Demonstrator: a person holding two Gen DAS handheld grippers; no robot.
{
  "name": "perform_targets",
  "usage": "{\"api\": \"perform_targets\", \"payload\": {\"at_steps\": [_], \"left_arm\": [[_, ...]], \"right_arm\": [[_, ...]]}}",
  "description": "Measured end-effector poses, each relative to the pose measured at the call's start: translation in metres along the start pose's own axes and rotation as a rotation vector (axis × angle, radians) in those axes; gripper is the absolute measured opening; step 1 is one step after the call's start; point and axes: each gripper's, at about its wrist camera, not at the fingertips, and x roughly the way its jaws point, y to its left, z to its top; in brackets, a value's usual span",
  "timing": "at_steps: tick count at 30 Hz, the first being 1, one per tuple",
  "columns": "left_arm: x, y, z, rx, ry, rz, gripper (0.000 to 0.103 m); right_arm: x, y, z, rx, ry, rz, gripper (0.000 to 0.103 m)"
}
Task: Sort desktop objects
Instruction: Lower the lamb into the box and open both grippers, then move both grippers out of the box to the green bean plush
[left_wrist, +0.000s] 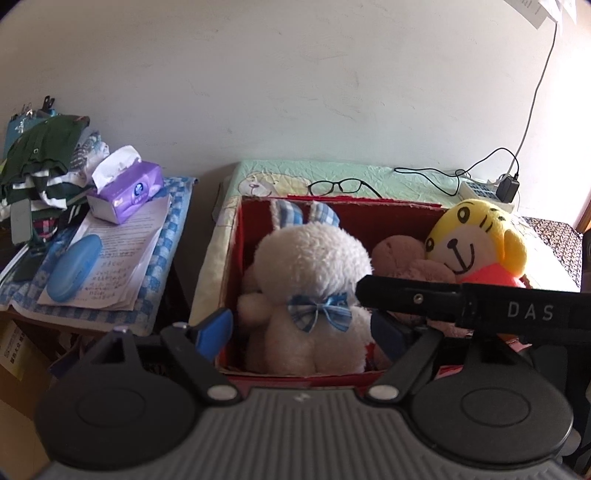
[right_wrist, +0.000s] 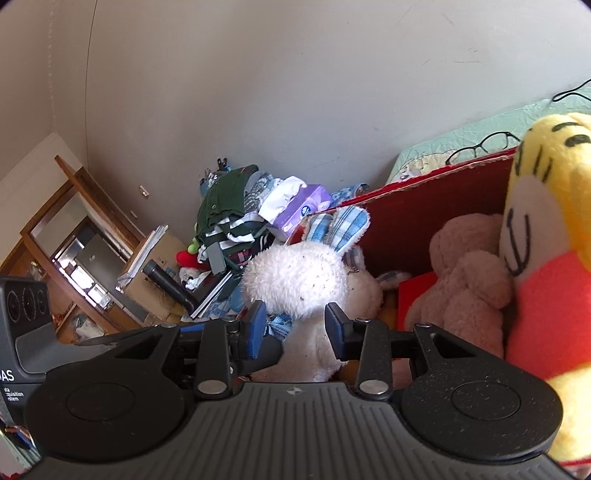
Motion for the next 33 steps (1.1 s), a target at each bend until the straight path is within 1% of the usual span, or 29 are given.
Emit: {"api": "perform_targets", "payload": {"at_steps": [3,7,12,19,20,23,27,28,30,33], "left_arm": [[-0.003,-0.002,-0.001,0.002,-0.006,0.001,0.085],[-0.006,-0.007,-0.003,0.014,-0.008,0.006,0.085],[-0.018,-0.013,-0.003,0.032,-0.038,0.002,0.086],[-0.025,-0.029,-0.001,0.067,-0.058,-0.029,0.086],[-0.025,-0.032,-0.001,0.071,-0.056,-0.037,0.086],[-0.023,-0.042,0.001,0.083,-0.048,-0.057,0.086],[-0.019,-0.055,0.004,0.085,-0.029,-0.083,0.086],[-0.018,-0.058,0.005,0.085,-0.023,-0.082,0.087],[-0.016,-0.067,0.007,0.086,-0.008,-0.078,0.087],[-0.014,-0.08,0.009,0.083,0.007,-0.064,0.091]], "right_arm": [[-0.005,-0.002,-0.001,0.016,-0.012,-0.004,0.04],[-0.005,-0.002,-0.004,0.026,-0.008,-0.037,0.04],[-0.015,-0.001,-0.008,0.043,-0.035,-0.032,0.04],[-0.04,-0.003,-0.012,0.063,-0.093,-0.062,0.039],[-0.044,-0.003,-0.013,0.063,-0.101,-0.069,0.036],[-0.056,-0.005,-0.017,0.067,-0.123,-0.084,0.034],[-0.072,-0.012,-0.02,0.086,-0.154,-0.097,0.035],[-0.076,-0.014,-0.021,0.093,-0.161,-0.095,0.038],[-0.084,-0.02,-0.021,0.116,-0.177,-0.086,0.038],[-0.097,-0.031,-0.018,0.157,-0.192,-0.046,0.038]]}}
